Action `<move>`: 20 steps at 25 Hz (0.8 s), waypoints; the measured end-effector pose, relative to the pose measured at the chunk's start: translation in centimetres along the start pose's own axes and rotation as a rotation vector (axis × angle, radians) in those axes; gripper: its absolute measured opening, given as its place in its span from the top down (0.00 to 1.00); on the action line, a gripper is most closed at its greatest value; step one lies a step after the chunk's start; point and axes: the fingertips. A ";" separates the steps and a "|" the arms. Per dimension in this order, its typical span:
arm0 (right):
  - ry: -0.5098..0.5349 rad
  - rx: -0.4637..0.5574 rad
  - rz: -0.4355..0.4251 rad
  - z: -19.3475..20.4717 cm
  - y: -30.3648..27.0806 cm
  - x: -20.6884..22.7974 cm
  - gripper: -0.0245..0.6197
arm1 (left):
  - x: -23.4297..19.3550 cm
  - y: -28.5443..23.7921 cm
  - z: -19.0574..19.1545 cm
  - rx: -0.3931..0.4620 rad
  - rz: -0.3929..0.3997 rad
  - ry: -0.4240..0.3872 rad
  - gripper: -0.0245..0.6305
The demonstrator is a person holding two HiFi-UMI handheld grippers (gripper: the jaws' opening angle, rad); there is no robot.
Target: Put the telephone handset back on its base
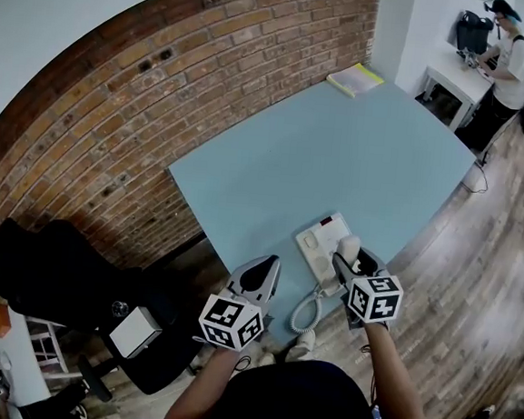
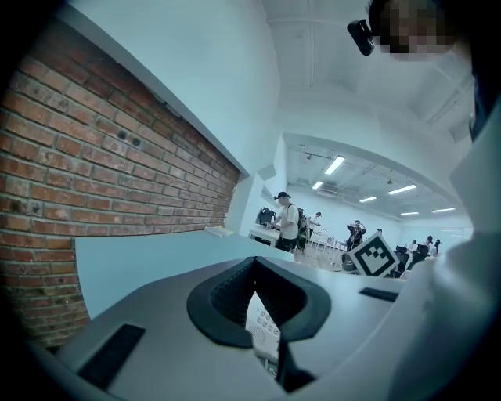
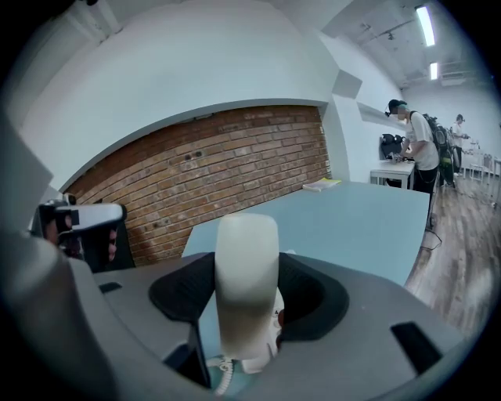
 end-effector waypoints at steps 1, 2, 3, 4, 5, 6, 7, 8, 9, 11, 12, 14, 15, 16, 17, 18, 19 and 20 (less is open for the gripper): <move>0.017 -0.011 -0.004 0.2 -0.3 -0.1 0.57 | -0.1 -0.1 0.1 -0.001 -0.006 0.001 0.95; 0.035 -0.022 -0.007 0.5 -0.6 -0.1 0.57 | -0.2 -0.1 0.2 -0.002 -0.012 0.002 0.95; 0.048 -0.032 -0.010 0.7 -0.9 -0.2 0.57 | -0.4 -0.2 0.2 -0.002 -0.017 0.004 0.95; 0.055 -0.039 -0.015 0.9 -1.2 -0.2 0.57 | -0.5 -0.3 0.3 -0.003 -0.022 0.006 0.95; 0.059 -0.044 -0.019 1.0 -1.5 -0.2 0.57 | -0.6 -0.3 0.3 -0.004 -0.026 0.007 0.95; 0.062 -0.049 -0.023 1.1 -1.7 -0.2 0.57 | -0.7 -0.4 0.4 -0.006 -0.030 0.008 0.95; 0.065 -0.053 -0.028 1.1 -1.9 -0.3 0.57 | -0.8 -0.4 0.4 -0.007 -0.035 0.009 0.95; 0.068 -0.056 -0.035 1.1 -2.1 -0.4 0.57 | -0.9 -0.5 0.4 -0.007 -0.039 0.012 0.95; 0.070 -0.060 -0.043 1.2 -2.3 -0.4 0.57 | -0.9 -0.5 0.5 -0.007 -0.044 0.013 0.95; 0.070 -0.068 -0.055 1.4 -2.6 -0.5 0.57 | -0.9 -0.6 0.6 -0.008 -0.051 0.015 0.95; 0.070 -0.071 -0.060 1.4 -2.8 -0.4 0.57 | -0.9 -0.7 0.6 -0.008 -0.053 0.015 0.95; 0.070 -0.077 -0.071 1.4 -3.2 -0.5 0.57 | -1.0 -0.8 0.5 -0.008 -0.060 0.016 0.95; 0.071 -0.080 -0.078 1.4 -3.5 -0.6 0.57 | -1.1 -0.8 0.6 -0.009 -0.066 0.017 0.95; 0.072 -0.084 -0.085 1.5 -3.7 -0.8 0.57 | -1.2 -0.7 0.6 -0.009 -0.072 0.019 0.95; 0.074 -0.088 -0.091 1.6 -3.9 -0.9 0.57 | -1.4 -0.7 0.7 -0.009 -0.078 0.020 0.95; 0.077 -0.091 -0.095 1.7 -4.1 -1.0 0.57 | -1.5 -0.6 0.7 -0.009 -0.085 0.020 0.95; 0.080 -0.095 -0.099 1.8 -4.4 -1.0 0.57 | -1.7 -0.6 0.7 -0.009 -0.091 0.021 0.95; 0.084 -0.098 -0.102 1.9 -4.6 -1.1 0.57 | -1.8 -0.5 0.8 -0.008 -0.097 0.023 0.95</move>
Point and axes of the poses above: the fingertips, and each gripper's own axes: y backward along the fingers, x to its right, z out of its underside
